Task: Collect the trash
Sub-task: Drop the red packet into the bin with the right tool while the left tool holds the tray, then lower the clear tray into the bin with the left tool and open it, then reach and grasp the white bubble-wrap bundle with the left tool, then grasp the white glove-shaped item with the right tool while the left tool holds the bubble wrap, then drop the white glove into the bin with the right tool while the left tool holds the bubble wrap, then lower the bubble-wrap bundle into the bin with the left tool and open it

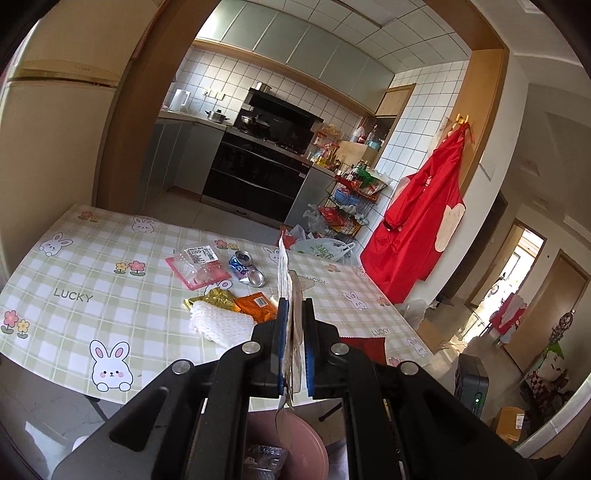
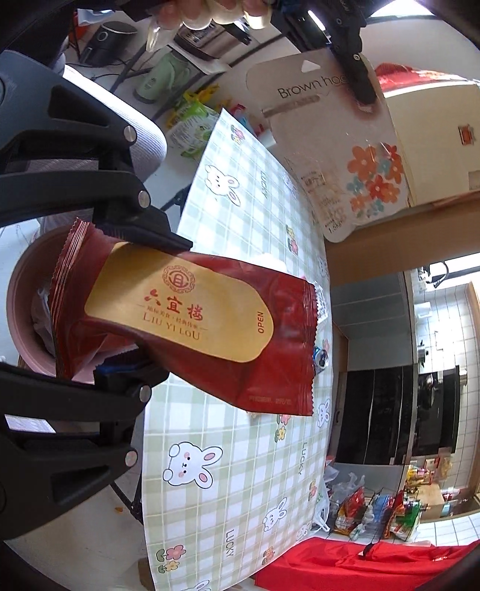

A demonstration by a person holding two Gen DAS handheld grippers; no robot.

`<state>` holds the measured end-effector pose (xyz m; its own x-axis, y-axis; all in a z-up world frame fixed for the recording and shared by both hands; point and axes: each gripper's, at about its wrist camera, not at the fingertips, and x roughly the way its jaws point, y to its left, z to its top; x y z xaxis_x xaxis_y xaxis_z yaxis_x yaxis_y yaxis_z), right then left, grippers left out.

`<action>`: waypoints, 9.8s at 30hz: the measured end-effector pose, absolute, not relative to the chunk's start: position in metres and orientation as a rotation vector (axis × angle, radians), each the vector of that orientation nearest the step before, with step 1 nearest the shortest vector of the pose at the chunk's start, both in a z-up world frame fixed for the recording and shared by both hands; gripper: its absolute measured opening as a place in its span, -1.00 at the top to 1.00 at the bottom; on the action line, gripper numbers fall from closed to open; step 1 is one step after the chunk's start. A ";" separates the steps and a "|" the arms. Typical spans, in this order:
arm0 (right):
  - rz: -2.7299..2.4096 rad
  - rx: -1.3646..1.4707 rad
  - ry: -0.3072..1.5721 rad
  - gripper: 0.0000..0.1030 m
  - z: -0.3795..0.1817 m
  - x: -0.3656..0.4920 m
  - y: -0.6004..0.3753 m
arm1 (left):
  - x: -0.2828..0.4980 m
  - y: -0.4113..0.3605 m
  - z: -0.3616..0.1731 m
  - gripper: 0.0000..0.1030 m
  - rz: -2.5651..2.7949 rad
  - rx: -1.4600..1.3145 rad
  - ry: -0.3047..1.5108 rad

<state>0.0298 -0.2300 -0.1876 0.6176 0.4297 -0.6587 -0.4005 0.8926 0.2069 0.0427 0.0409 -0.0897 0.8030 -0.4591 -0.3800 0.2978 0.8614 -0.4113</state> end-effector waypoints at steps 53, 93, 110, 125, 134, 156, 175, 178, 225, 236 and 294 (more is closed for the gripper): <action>0.119 0.230 0.545 -0.89 -0.175 0.029 -0.298 | 0.059 -0.023 -0.164 0.84 -0.545 -0.243 0.753; 0.082 0.119 0.654 -0.89 -0.197 0.086 -0.304 | 0.142 0.043 -0.210 -0.88 -0.175 -0.434 0.811; 0.128 0.069 0.765 -0.89 -0.224 0.160 -0.311 | 0.271 0.025 -0.298 -0.84 0.002 -0.814 1.010; 0.193 0.151 0.873 -0.89 -0.251 0.225 -0.318 | 0.255 0.044 -0.287 0.40 -0.132 -0.716 0.952; 0.276 0.124 0.920 -0.65 -0.264 0.279 -0.312 | 0.224 0.071 -0.250 0.42 -0.138 -0.577 0.812; 0.242 0.099 1.061 0.16 -0.314 0.378 -0.263 | 0.188 0.094 -0.241 0.40 -0.093 -0.485 0.779; 0.305 0.334 0.939 0.56 -0.276 0.315 -0.294 | 0.182 0.070 -0.225 0.40 -0.213 -0.460 0.735; 0.318 0.373 0.906 0.56 -0.265 0.296 -0.298 | 0.179 0.071 -0.224 0.41 -0.219 -0.463 0.734; 0.510 0.233 0.709 0.55 -0.190 0.047 -0.256 | 0.055 0.051 -0.162 0.41 -0.309 -0.385 0.559; 0.506 0.243 0.708 0.05 -0.194 0.055 -0.254 | 0.058 0.048 -0.167 0.41 -0.312 -0.389 0.581; 0.190 0.314 0.653 -0.89 -0.197 0.053 -0.296 | 0.059 -0.047 -0.209 -0.29 -0.582 -0.166 0.768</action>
